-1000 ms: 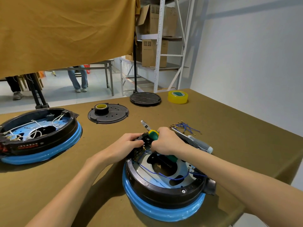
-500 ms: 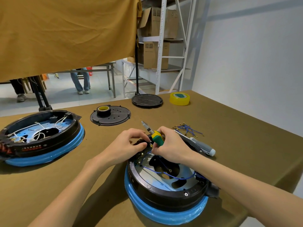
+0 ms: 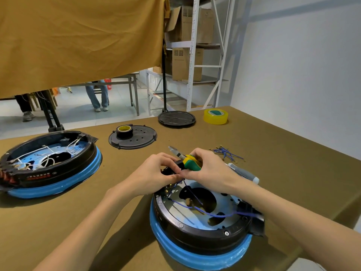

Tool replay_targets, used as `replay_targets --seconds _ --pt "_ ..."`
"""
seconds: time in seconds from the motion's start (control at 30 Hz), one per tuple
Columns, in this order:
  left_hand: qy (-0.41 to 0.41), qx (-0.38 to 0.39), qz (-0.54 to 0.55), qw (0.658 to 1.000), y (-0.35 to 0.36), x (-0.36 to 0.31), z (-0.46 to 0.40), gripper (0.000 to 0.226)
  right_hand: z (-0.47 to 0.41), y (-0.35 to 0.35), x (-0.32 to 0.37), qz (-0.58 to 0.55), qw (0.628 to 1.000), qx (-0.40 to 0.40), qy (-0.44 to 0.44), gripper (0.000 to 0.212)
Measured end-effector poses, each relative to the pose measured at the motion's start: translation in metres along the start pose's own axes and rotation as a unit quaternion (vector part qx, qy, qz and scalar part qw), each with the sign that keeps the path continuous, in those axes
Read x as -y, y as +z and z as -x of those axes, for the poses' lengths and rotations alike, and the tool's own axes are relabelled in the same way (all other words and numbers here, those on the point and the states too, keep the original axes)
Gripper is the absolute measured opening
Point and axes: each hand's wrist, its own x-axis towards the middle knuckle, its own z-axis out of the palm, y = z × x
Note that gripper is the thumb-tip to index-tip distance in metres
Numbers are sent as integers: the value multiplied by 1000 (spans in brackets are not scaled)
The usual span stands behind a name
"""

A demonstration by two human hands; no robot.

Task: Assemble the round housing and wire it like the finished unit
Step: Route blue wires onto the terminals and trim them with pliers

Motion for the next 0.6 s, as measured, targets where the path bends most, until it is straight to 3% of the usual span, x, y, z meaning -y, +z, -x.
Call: replay_targets --seconds 0.1,0.3,0.6 --pt "-2 -1 -3 1000 -2 0 1 5 8 -25 2 127 991 -19 -21 34" --pt "-12 -2 -9 1000 -2 -3 1 8 32 -54 -4 304 952 28 -16 41" --pt "39 -18 -89 995 -2 -8 5 15 34 -41 -8 356 933 12 -50 51"
